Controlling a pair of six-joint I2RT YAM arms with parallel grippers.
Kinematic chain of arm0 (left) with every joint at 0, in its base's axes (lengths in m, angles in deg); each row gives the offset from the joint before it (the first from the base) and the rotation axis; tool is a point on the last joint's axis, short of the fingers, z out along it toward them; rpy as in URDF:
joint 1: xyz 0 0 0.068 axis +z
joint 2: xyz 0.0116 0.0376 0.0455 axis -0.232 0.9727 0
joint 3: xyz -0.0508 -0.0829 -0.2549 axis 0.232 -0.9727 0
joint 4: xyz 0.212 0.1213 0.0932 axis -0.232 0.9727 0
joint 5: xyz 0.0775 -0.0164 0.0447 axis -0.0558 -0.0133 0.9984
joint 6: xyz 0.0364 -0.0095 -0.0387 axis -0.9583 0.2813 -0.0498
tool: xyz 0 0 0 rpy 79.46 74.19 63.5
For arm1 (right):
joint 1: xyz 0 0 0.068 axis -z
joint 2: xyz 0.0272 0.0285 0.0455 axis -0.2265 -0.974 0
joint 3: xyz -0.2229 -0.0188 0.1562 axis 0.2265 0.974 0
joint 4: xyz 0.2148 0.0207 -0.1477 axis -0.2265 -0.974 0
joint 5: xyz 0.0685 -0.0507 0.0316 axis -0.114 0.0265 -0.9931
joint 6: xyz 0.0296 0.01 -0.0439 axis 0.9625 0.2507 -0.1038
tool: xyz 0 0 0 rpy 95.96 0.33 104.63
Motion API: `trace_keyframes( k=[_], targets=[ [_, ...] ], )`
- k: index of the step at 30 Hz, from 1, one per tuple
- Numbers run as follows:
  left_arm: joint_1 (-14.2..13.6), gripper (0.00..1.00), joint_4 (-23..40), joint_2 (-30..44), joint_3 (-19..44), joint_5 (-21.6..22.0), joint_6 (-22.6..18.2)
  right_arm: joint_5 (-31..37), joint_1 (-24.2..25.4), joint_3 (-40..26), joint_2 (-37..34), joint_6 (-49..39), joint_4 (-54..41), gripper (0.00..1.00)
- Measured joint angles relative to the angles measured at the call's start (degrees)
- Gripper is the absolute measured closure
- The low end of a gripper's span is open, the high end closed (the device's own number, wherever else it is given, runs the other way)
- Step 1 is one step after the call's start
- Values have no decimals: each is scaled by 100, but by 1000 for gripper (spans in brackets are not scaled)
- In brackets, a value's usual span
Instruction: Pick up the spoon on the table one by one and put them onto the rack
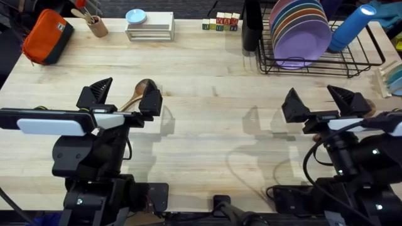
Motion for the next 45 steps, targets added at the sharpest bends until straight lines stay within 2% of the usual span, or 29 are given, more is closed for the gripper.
trace_keyframes(
  k=[18,20,22,23,28,36,37,40,41,45],
  targets=[
    [0,8,36,0,2,-4,-2,-22,0,-7,0,2,-26,9],
    [2,8,216,0,46,-22,-2,-36,0,-37,0,2,-100,9],
    [0,8,655,0,215,-28,-2,-61,0,-200,-4,2,-428,9],
    [0,9,1445,133,789,-44,-4,-100,0,-673,-77,4,-1282,9],
    [2,9,2560,827,2193,-136,-9,-146,0,-1965,-696,4,-2608,9],
    [1,8,4254,2730,4317,-405,-20,-170,0,-4210,-2358,4,-4331,9],
    [0,8,4725,3424,5025,-496,-20,-171,0,-4979,-3007,4,-4765,9],
    [0,8,5213,4090,5755,-598,-22,-177,0,-5692,-3620,4,-5161,9],
    [0,8,5912,4988,6777,-651,-20,-188,0,-6613,-4482,4,-5521,9],
    [0,8,6326,5502,7376,-697,-22,-188,0,-7028,-4908,2,-5543,9]
  ],
)
